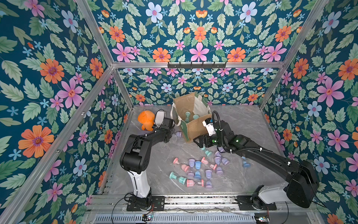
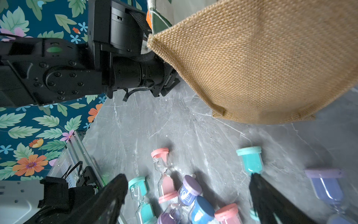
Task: Put the hourglass into the canvas bag
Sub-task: Pick up the hourglass from the center of the board.
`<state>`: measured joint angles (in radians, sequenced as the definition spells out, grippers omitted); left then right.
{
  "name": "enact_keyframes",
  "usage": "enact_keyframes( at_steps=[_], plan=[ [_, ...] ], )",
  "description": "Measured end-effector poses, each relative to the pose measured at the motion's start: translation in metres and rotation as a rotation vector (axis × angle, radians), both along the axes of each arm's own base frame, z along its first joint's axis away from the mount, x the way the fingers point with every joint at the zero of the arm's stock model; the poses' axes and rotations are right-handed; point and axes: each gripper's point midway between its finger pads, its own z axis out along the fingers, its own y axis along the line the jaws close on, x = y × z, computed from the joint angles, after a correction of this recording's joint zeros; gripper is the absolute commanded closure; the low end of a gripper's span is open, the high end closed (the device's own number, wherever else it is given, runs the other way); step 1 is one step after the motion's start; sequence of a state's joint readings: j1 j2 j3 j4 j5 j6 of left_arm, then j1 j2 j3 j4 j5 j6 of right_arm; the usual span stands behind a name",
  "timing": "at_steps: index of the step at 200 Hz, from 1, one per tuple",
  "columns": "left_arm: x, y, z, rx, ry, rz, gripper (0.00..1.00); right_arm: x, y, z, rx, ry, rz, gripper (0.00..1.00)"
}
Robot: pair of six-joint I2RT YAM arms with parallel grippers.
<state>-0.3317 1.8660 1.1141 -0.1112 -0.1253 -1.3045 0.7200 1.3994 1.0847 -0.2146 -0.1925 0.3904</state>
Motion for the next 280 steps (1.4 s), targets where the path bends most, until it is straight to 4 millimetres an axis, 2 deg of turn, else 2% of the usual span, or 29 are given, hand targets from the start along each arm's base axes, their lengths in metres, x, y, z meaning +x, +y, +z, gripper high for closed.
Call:
enact_keyframes(
  at_steps=[57, 95, 188, 214, 280],
  plan=[
    [0.012, -0.017, -0.005, -0.010, -0.002, -0.009, 0.37, 0.001, -0.002, -0.003, -0.010, 0.000, -0.012, 0.01],
    [0.014, -0.022, -0.007, -0.008, -0.003, -0.012, 0.42, 0.003, -0.005, -0.004, -0.022, -0.005, -0.030, 0.01],
    [0.007, -0.017, -0.010, 0.008, 0.007, 0.001, 0.58, 0.004, -0.008, -0.002, -0.020, -0.008, -0.044, 0.01],
    [0.002, -0.015, -0.009, 0.013, 0.020, 0.001, 0.60, 0.004, -0.009, -0.001, -0.019, -0.009, -0.053, 0.01],
    [-0.006, -0.006, 0.012, 0.039, -0.004, 0.009, 0.64, 0.004, -0.012, 0.004, -0.011, -0.014, -0.068, 0.01]
  ],
)
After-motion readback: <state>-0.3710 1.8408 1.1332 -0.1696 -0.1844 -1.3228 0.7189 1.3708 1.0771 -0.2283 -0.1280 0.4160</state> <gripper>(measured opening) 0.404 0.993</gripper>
